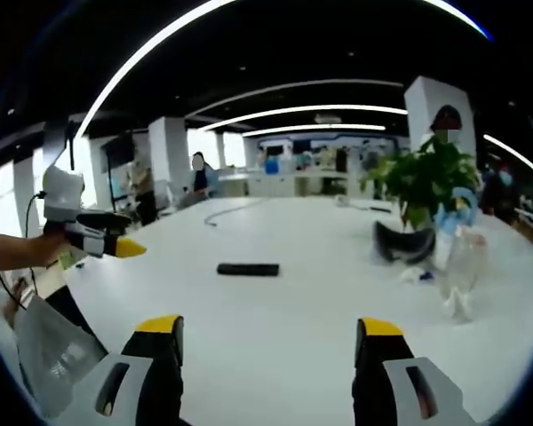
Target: Press the specified remote control buttons in sequence, fully releasing each button before pressing the next.
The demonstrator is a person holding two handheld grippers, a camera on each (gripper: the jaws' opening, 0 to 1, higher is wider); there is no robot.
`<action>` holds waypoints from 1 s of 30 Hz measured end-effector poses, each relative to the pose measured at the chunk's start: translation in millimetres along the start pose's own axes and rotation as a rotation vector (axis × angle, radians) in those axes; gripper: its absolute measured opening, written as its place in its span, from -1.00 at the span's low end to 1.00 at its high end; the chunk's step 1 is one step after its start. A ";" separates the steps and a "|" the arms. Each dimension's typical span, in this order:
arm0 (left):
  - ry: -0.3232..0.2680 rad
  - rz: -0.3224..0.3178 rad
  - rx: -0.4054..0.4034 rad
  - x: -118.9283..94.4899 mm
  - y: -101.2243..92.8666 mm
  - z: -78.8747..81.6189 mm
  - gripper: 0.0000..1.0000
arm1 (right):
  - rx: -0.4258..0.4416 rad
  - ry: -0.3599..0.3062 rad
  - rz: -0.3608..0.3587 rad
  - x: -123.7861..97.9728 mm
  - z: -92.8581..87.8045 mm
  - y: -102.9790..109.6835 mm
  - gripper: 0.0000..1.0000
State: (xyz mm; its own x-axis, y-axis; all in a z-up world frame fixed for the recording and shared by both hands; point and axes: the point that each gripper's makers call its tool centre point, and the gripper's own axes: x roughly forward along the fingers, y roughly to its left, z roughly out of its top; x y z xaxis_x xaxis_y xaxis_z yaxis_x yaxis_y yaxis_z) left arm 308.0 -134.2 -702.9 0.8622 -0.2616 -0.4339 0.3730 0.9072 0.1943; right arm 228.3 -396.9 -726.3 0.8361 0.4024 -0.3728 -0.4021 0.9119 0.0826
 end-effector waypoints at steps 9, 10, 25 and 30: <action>0.037 -0.085 0.077 34.0 -2.7 15.4 0.51 | -0.001 0.008 0.002 1.6 -1.1 0.4 0.52; 0.050 -0.097 0.089 37.8 -4.1 16.2 0.51 | 0.000 0.010 0.001 1.6 -1.2 0.1 0.52; 0.154 -0.259 0.224 99.5 -16.5 20.7 0.39 | 0.007 0.027 0.008 3.0 -3.5 -0.2 0.49; 0.245 -0.308 0.245 114.9 -21.0 0.1 0.26 | 0.012 0.025 0.003 2.9 -3.1 -1.8 0.49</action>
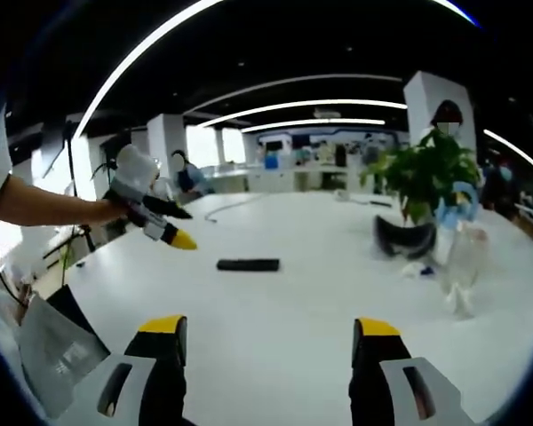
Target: Press the specified remote control buttons in sequence, fully releasing each button before pressing the next.
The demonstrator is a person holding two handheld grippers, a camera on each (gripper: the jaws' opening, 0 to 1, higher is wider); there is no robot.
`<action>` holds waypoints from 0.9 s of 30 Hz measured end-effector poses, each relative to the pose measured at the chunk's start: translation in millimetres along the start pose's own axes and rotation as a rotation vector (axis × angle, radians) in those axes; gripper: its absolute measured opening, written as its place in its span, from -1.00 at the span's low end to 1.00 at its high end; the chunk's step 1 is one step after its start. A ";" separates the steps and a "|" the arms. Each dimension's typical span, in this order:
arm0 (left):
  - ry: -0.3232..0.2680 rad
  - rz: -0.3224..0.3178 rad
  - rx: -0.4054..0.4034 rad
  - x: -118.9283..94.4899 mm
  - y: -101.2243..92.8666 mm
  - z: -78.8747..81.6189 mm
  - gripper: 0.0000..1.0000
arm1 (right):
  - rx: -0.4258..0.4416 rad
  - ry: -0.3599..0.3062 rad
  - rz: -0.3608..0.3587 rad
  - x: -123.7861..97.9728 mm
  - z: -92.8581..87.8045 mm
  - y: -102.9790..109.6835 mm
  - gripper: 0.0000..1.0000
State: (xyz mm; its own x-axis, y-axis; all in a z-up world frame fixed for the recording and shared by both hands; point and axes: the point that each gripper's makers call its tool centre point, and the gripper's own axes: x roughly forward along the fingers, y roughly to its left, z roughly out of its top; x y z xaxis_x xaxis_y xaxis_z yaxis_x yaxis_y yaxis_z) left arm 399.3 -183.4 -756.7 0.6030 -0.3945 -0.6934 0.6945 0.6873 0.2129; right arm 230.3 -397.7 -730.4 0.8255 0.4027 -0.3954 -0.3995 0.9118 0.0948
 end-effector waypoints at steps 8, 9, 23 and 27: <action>0.106 -0.071 0.056 34.3 -4.2 -14.7 0.14 | -0.004 0.006 -0.003 0.4 -1.1 -0.2 0.49; 0.110 -0.073 0.061 36.7 -3.3 -14.3 0.14 | -0.005 0.007 -0.002 0.5 -1.3 0.0 0.48; 0.249 -0.181 0.234 74.8 4.2 -12.8 0.04 | -0.009 0.028 -0.008 1.7 -5.0 -0.3 0.47; 0.287 -0.196 0.234 87.3 8.7 -16.1 0.06 | -0.012 0.035 -0.011 2.3 -6.3 -0.4 0.47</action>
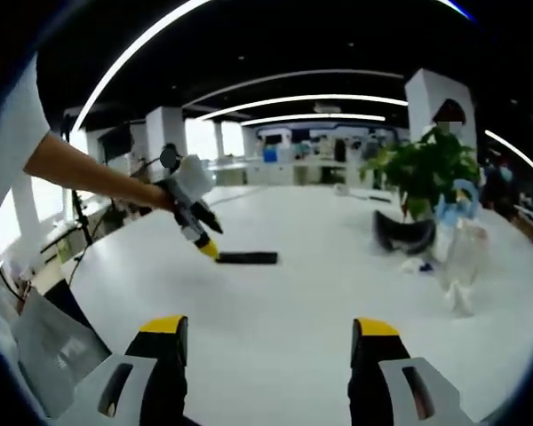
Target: Press the specified remote control buttons in sequence, fully releasing each button before pressing the next.
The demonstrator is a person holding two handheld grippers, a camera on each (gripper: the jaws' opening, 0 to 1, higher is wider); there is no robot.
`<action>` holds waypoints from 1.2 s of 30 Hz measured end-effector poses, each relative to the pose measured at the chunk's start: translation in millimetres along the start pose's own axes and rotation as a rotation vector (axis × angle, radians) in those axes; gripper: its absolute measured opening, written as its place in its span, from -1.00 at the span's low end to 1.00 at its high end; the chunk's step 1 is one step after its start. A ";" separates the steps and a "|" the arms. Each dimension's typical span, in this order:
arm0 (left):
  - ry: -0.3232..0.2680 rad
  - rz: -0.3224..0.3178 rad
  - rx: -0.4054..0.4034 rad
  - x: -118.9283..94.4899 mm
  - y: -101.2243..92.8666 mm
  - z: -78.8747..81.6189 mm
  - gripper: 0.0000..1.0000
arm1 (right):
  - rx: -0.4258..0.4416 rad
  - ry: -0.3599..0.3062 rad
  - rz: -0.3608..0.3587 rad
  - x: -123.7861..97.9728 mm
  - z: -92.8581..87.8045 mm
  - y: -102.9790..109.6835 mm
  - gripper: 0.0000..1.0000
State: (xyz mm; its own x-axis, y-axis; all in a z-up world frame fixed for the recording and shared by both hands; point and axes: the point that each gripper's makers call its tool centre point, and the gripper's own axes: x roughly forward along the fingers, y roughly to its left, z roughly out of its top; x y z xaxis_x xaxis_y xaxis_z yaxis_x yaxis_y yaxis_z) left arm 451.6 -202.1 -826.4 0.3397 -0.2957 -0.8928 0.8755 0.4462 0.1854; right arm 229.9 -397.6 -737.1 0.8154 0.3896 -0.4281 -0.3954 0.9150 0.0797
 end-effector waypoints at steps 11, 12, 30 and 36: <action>0.091 -0.058 0.043 26.7 7.7 -5.5 0.06 | -0.003 0.015 -0.002 1.8 -2.7 -0.2 0.47; 0.092 -0.059 0.043 28.3 9.3 -4.9 0.06 | -0.003 0.017 -0.002 2.0 -2.9 -0.2 0.47; 0.145 -0.155 0.099 39.8 -3.0 -6.0 -0.11 | -0.006 0.036 -0.004 4.5 -6.3 -0.3 0.46; 0.169 -0.220 0.079 41.6 -5.2 -7.9 -0.31 | -0.006 0.035 -0.002 4.3 -5.9 0.0 0.45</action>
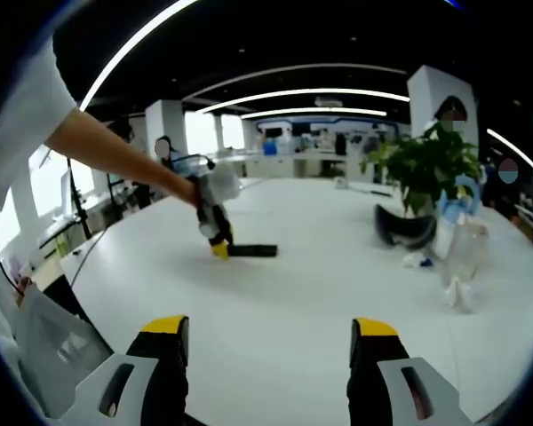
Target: Press the specified remote control buttons in sequence, fully releasing each button before pressing the next.
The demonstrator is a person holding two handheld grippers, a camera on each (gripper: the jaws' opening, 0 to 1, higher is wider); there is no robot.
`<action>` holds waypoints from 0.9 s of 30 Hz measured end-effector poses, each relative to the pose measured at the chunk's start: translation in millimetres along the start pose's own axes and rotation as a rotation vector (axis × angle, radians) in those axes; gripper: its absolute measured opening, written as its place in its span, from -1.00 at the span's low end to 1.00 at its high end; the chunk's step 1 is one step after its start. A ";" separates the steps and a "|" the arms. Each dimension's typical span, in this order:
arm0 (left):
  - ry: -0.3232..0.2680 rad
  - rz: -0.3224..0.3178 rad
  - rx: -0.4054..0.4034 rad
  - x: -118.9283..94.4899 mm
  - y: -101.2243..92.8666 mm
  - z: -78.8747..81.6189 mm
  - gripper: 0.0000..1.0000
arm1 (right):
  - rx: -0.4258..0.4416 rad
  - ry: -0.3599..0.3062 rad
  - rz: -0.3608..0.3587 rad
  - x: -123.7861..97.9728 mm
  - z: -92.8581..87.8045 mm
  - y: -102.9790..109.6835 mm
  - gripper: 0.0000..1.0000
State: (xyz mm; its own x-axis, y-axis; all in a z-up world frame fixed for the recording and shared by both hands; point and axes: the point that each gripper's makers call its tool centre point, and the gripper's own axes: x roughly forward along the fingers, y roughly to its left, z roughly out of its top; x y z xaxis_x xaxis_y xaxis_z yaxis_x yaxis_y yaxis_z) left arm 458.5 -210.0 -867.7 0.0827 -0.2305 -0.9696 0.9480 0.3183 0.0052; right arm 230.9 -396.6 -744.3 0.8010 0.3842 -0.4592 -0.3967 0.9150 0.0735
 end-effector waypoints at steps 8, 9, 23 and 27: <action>0.021 0.007 -0.006 0.0 -3.7 -0.1 -0.44 | -0.001 -0.007 0.001 -0.5 1.3 -0.1 0.44; 0.027 0.009 -0.008 0.2 -4.6 0.1 -0.46 | -0.001 -0.008 0.002 -0.6 1.3 -0.1 0.44; 0.049 0.045 -0.072 -1.3 -9.8 -2.6 -0.54 | -0.005 -0.021 0.007 -2.1 3.4 1.1 0.44; 0.057 0.045 -0.079 -1.2 -13.1 -2.7 -0.54 | -0.009 -0.019 0.009 -2.1 3.1 1.7 0.43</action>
State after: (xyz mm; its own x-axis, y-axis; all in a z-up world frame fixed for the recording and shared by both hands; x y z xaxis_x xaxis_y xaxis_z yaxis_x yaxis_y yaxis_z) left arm 445.2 -211.4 -867.3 0.1053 -0.1624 -0.9811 0.9163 0.3991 0.0323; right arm 229.9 -395.4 -740.5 0.8057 0.3947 -0.4416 -0.4079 0.9104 0.0695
